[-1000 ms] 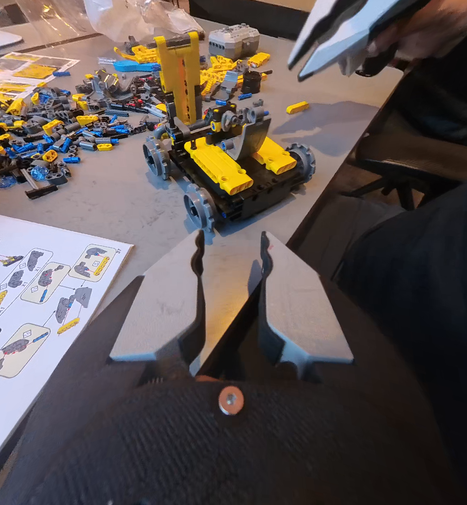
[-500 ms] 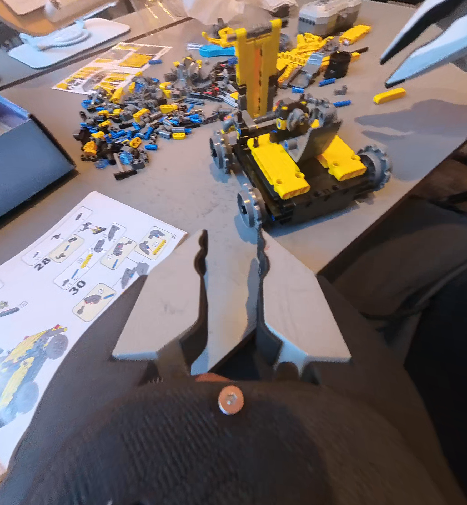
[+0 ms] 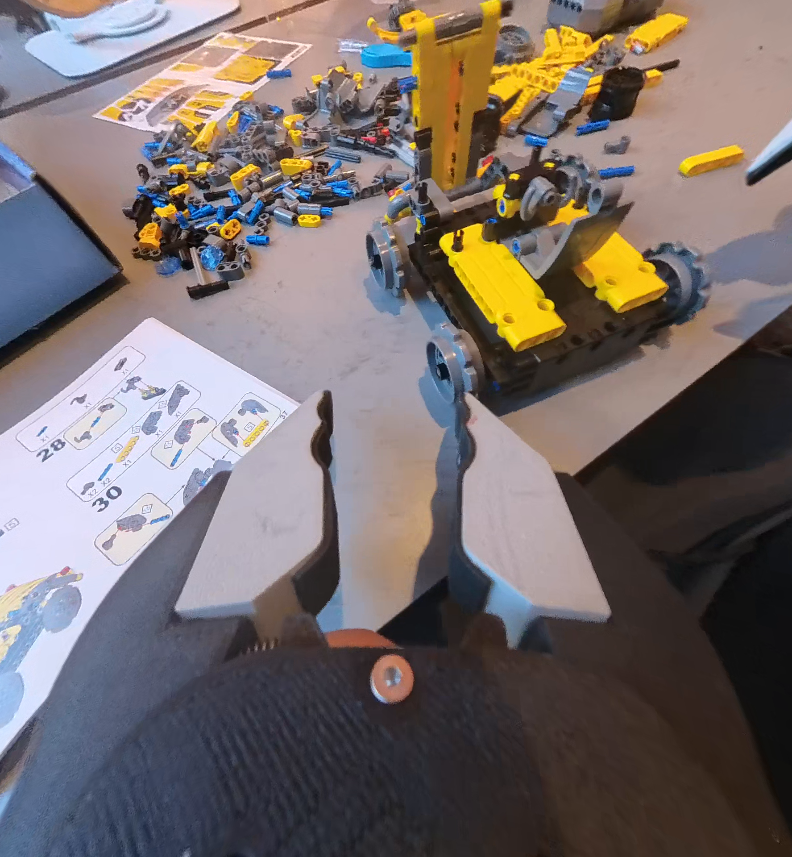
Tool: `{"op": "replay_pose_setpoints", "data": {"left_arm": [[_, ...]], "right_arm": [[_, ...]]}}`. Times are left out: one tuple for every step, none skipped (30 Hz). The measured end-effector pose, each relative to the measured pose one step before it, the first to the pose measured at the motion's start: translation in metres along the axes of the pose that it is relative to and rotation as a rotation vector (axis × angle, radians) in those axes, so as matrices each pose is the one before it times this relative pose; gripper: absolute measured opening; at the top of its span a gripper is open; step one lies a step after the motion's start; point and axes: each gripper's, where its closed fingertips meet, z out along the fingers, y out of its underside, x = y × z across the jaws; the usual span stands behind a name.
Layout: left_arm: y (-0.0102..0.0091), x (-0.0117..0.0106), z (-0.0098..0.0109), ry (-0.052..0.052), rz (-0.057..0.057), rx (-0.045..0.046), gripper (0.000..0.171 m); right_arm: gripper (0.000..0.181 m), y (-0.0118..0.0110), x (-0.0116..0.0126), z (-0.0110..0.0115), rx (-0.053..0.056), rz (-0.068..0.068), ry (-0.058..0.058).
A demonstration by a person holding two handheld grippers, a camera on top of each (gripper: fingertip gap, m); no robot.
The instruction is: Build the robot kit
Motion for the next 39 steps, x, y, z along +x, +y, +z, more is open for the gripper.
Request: {"op": "replay_pose_setpoints", "data": {"left_arm": [[-0.00074, 0.00183, -0.00009, -0.0004, 0.0209, 0.00085, 0.05], [0.00019, 0.00108, 0.00017, -0.0006, 0.0122, -0.002, 0.051], [0.00062, 0.0013, 0.00059, 0.0075, 0.0021, -0.00333, 0.05], [0.00105, 0.00235, 0.00061, 0.018, -0.0056, -0.00321, 0.049], [0.00142, 0.00266, 0.00054, 0.0242, -0.0078, -0.00238, 0.048], [0.00154, 0.00289, 0.00033, 0.026, -0.0064, -0.00021, 0.049], [0.00179, 0.00337, 0.00039, 0.0285, -0.0056, 0.00121, 0.056], [0.00226, 0.00314, 0.0005, 0.0249, -0.0098, -0.00226, 0.059], [0.00245, 0.00261, 0.0005, 0.0192, -0.0064, -0.00308, 0.06], [0.00183, 0.00286, 0.00031, 0.018, 0.0005, 0.00093, 0.06], [0.00015, 0.00201, -0.00047, 0.0089, 0.007, 0.00782, 0.062], [0.00042, 0.00135, -0.00091, 0.0052, 0.0097, 0.00287, 0.062], [0.00031, 0.00078, -0.00098, 0.0007, 0.0079, 0.00308, 0.062], [-0.00088, 0.00041, -0.00138, -0.0013, 0.0065, 0.00919, 0.063], [-0.00167, -0.00011, -0.00162, -0.0031, 0.0053, 0.01374, 0.063], [-0.00202, -0.00083, -0.00167, -0.0062, 0.0008, 0.01603, 0.064], [-0.00201, -0.0013, -0.00163, -0.0061, -0.0055, 0.01775, 0.065], [-0.00185, -0.00255, -0.00169, -0.0095, -0.0127, 0.01951, 0.066], [-0.00172, -0.00412, -0.00171, -0.0156, -0.0217, 0.01895, 0.066], [-0.00201, -0.00553, -0.00148, -0.0207, -0.0264, 0.02166, 0.067], [-0.00268, -0.00612, -0.00138, -0.0232, -0.0265, 0.02495, 0.068], [-0.00319, -0.00522, -0.0009, -0.0177, -0.0248, 0.02428, 0.07], [-0.00267, -0.00334, -0.0005, -0.009, -0.0209, 0.0164, 0.071], [-0.00176, 0.00018, 0.00012, 0.0086, -0.0128, 0.00729, 0.073], [-0.00126, 0.00309, 0.00074, 0.0204, -0.0025, 0.00191, 0.073], [-0.00067, 0.00389, 0.00076, 0.018, 0.0046, -0.00096, 0.074], [-0.00091, 0.00491, 0.00051, 0.0168, 0.0117, -0.00036, 0.075], [-0.00212, 0.00573, -0.00001, 0.0153, 0.0193, 0.00649, 0.075], [-0.00319, 0.00569, -0.00023, 0.01, 0.024, 0.0072, 0.075], [-0.00441, 0.00569, -0.00007, 0.0065, 0.028, 0.00914, 0.074], [-0.00523, 0.00607, 0.00052, 0.0091, 0.031, 0.01027, 0.074], [-0.00416, 0.00637, 0.00175, 0.013, 0.032, 0.00249, 0.073], [-0.00199, 0.00505, 0.00319, 0.008, 0.0302, -0.00822, 0.073], [-0.00015, 0.00432, 0.00413, 0.007, 0.0262, -0.01458, 0.073], [0.00106, 0.00534, 0.00477, 0.0177, 0.02, -0.01717, 0.073], [0.00175, 0.00532, 0.00487, 0.0218, 0.0138, -0.01967, 0.073], [0.00237, 0.00454, 0.00485, 0.021, 0.0114, -0.023, 0.074], [0.00245, 0.00364, 0.00484, 0.0192, 0.0122, -0.02382, 0.075], [0.00253, 0.00247, 0.00469, 0.0151, 0.0116, -0.02611, 0.075]], "right_arm": [[0.035, -0.00746, -0.01001, 0.00295, 0.0151, -0.0309, -0.05], [0.035, -0.00813, -0.01079, 0.00403, 0.0163, -0.0347, -0.0572], [0.035, -0.00809, -0.00938, 0.00494, 0.0145, -0.0282, -0.0539], [0.036, -0.00784, -0.00528, 0.00521, 0.0115, -0.018, -0.0378], [0.036, -0.00799, 0.0001, 0.00445, 0.0115, -0.0121, -0.0132], [0.036, -0.00819, 0.00488, 0.00341, 0.0128, -0.0076, 0.0078], [0.038, -0.0088, 0.00853, 0.0024, 0.016, -0.0021, 0.0218], [0.042, -0.00969, 0.01138, 0.00166, 0.0215, 0.0007, 0.0341], [0.045, -0.00947, 0.01324, 0.00093, 0.0215, -0.0002, 0.0434], [0.045, -0.00687, 0.01332, 0.00062, 0.008, -0.0036, 0.0438], [0.045, -0.00356, 0.01394, 0.00059, -0.0075, -0.0031, 0.0478], [0.045, -0.00029, 0.01283, 0.00081, -0.0195, -0.0005, 0.0417], [0.045, 0.00219, 0.00917, 0.0007, -0.0246, 0.0019, 0.0208], [0.044, 0.00313, 0.00561, -0.00021, -0.0212, 0.0028, 0.0029], [0.042, 0.00445, 0.00478, -0.00144, -0.0184, 0.0024, 0.0044], [0.04, 0.00651, 0.00458, -0.00264, -0.0221, 0.0002, 0.0096], [0.039, 0.0087, 0.00351, -0.00363, -0.025, -0.0002, 0.0067], [0.038, 0.00975, 0.00155, -0.00425, -0.023, 0.003, -0.0007], [0.037, 0.01035, -0.00025, -0.00471, -0.0188, 0.0064, -0.0056], [0.037, 0.01056, -0.00092, -0.00457, -0.0146, 0.008, -0.003], [0.037, 0.01057, -0.00043, -0.00399, -0.012, 0.0101, 0.0047], [0.037, 0.01033, -0.00067, -0.00307, -0.0108, 0.014, 0.0066], [0.036, 0.00975, -0.00138, -0.00212, -0.01, 0.0169, 0.0013], [0.037, 0.00917, -0.00138, -0.00164, -0.0093, 0.016, -0.0006], [0.037, 0.00827, -0.00079, -0.00128, -0.0089, 0.0123, 0.0009], [0.037, 0.0071, 0.00008, -0.00159, -0.0074, 0.0079, 0.0042], [0.037, 0.006, 0.00141, -0.00202, -0.0057, 0.0055, 0.0083], [0.037, 0.00456, 0.00244, -0.0023, -0.0011, 0.0055, 0.0106], [0.037, 0.00319, 0.00267, -0.00269, 0.005, 0.008, 0.0067], [0.037, 0.0024, 0.00336, -0.00276, 0.0075, 0.0111, 0.0058], [0.037, 0.00215, 0.00481, -0.00274, 0.0073, 0.0115, 0.0124], [0.037, 0.00196, 0.00523, -0.0027, 0.0067, 0.01, 0.0142], [0.037, 0.00164, 0.0046, -0.00247, 0.0081, 0.0089, 0.0118], [0.036, 0.00125, 0.00426, -0.00225, 0.0105, 0.0103, 0.0127], [0.036, 0.00115, 0.00374, -0.00208, 0.0114, 0.0128, 0.0128], [0.036, 0.00139, 0.00219, -0.00195, 0.0121, 0.0131, 0.0082], [0.035, 0.00168, 0.00088, -0.00171, 0.011, 0.0113, 0.0034], [0.034, 0.0027, 0.0008, -0.00149, 0.0073, 0.0096, 0.0048], [0.034, 0.00379, 0.00095, -0.00109, 0.0005, 0.0091, 0.005]]}}
